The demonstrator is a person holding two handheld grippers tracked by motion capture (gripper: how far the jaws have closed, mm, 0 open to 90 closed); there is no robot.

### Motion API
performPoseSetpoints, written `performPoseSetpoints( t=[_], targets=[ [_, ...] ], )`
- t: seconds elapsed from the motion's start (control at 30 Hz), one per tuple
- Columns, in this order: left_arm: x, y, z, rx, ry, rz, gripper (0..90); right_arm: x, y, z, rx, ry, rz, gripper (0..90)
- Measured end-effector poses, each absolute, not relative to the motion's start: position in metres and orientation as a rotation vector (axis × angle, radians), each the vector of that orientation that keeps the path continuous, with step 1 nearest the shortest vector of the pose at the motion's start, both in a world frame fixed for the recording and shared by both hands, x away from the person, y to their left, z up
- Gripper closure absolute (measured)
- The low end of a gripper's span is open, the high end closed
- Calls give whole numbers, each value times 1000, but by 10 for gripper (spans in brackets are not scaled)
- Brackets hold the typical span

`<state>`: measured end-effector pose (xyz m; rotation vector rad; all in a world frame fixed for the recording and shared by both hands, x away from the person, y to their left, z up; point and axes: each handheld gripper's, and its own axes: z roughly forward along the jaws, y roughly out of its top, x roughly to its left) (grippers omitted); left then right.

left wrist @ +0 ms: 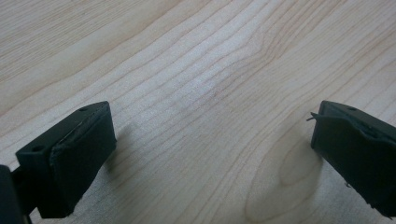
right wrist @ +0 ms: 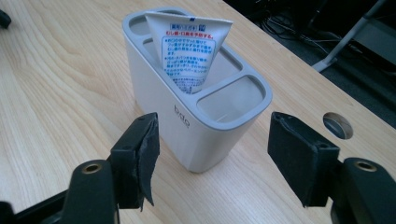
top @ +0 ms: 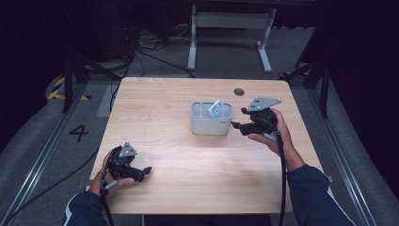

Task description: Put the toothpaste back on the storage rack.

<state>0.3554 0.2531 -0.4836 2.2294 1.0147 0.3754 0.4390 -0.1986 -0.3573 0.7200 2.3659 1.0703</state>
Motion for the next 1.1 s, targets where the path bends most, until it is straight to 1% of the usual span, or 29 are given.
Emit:
performPoseSetpoints(
  t=[0.43, 1.1],
  targets=[
    [355, 253, -484, 2229, 1015, 375, 3, 430, -213, -365, 720, 2372, 1000, 344],
    [355, 253, -484, 2229, 1015, 375, 3, 411, -245, -396, 754, 2408, 907, 331]
  ],
)
